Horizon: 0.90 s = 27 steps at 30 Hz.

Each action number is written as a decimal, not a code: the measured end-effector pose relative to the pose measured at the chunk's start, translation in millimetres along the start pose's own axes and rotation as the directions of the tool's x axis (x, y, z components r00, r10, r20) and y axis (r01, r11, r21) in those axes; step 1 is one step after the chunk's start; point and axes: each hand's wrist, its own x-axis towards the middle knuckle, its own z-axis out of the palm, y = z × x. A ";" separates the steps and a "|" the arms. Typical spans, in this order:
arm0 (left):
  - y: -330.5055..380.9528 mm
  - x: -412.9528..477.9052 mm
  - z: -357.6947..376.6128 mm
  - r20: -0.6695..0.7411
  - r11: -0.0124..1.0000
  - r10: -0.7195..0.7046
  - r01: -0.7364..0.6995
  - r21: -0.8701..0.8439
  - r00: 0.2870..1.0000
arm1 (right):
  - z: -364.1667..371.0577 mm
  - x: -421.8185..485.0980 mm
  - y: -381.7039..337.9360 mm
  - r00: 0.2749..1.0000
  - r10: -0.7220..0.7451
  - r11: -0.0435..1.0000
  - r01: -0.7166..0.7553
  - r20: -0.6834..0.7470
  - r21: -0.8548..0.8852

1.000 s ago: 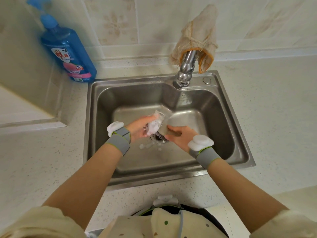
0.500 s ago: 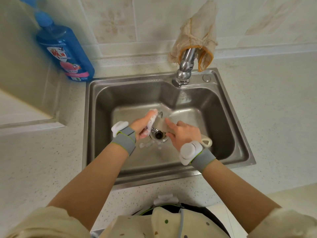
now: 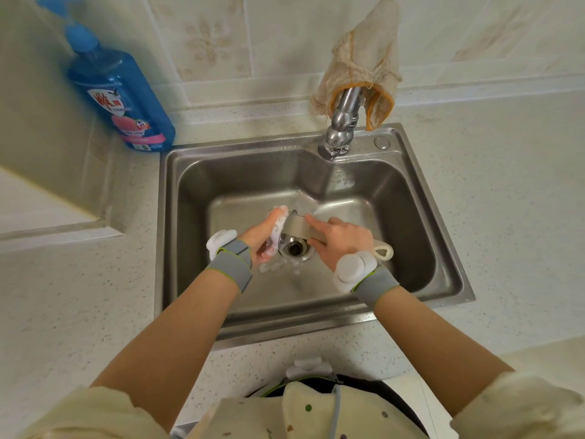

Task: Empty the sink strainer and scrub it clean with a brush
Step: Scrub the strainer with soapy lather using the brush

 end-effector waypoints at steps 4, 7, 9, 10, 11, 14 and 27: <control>4.6 -0.3 1.1 -0.025 0.999 0.029 -0.030 -0.029 0.999 | 6.5 -5.2 -5.1 0.991 0.041 0.987 -0.059 0.124 0.148; 3.7 -1.6 -0.8 -0.006 0.999 0.042 -0.043 -0.028 0.999 | 6.2 1.4 -5.7 0.916 0.089 0.625 -0.358 0.391 0.694; 6.7 -2.2 -4.2 0.010 0.999 0.028 -0.027 -0.031 1.000 | 11.4 3.7 -4.7 0.880 0.065 0.348 -0.462 0.471 0.816; 8.8 -2.1 -6.2 0.015 1.000 0.025 -0.025 -0.018 1.000 | 13.6 3.9 -3.3 0.884 0.067 0.337 -0.456 0.462 0.824; 10.2 -2.4 -7.9 0.013 1.000 0.027 -0.027 -0.001 1.000 | 14.2 5.0 -2.0 0.900 0.081 0.424 -0.419 0.428 0.803; 7.9 -4.6 -6.1 0.005 1.000 0.008 -0.008 -0.020 1.000 | 5.8 6.6 3.4 0.980 0.084 0.916 -0.148 0.182 0.372; 9.6 -10.1 -17.5 0.204 0.996 0.090 -0.087 -0.023 0.975 | 9.5 5.3 -2.2 0.884 0.069 0.364 -0.453 0.462 0.814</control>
